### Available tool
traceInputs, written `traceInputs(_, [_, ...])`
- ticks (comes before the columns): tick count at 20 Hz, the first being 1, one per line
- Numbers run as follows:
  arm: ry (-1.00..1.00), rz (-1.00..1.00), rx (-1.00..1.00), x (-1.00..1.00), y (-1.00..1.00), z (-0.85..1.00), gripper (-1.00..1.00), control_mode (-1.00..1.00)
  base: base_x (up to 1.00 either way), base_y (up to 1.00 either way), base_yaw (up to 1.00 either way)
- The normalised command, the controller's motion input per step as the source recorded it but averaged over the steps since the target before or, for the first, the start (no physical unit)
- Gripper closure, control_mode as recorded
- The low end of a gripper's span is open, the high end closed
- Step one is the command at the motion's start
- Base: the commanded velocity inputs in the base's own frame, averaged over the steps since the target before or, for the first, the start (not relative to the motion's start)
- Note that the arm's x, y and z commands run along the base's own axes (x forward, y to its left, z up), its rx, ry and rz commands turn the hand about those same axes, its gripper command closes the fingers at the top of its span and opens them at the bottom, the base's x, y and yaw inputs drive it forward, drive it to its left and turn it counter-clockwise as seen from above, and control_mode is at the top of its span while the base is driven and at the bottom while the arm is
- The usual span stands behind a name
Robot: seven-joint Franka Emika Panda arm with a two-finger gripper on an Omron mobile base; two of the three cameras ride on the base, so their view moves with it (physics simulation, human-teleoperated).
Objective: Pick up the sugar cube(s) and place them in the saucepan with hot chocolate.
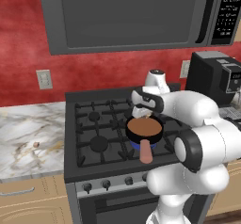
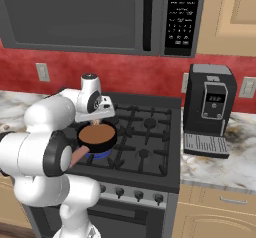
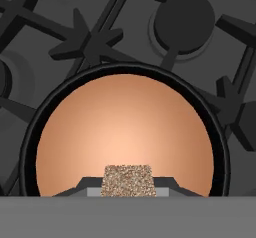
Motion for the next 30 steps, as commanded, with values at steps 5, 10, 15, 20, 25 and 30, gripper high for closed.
traceInputs(5, [0.00,0.00,0.00,0.00,0.11,-0.13,1.00,-1.00,0.00,0.00,0.00])
traceInputs(10, [0.00,0.00,0.00,0.00,0.00,-0.11,1.00,-1.00,0.00,0.00,0.00])
traceInputs(15, [0.04,0.00,0.00,0.00,0.00,-0.15,1.00,-1.00,0.00,0.00,0.00])
traceInputs(20, [0.03,0.00,0.00,0.00,0.00,-0.16,1.00,-1.00,0.00,0.00,0.00])
traceInputs(25, [0.00,0.00,0.00,0.00,0.00,0.00,-1.00,-1.00,0.00,0.00,0.00])
traceInputs(30, [0.00,0.00,0.00,-0.01,0.00,0.00,-1.00,-1.00,0.00,0.00,0.00])
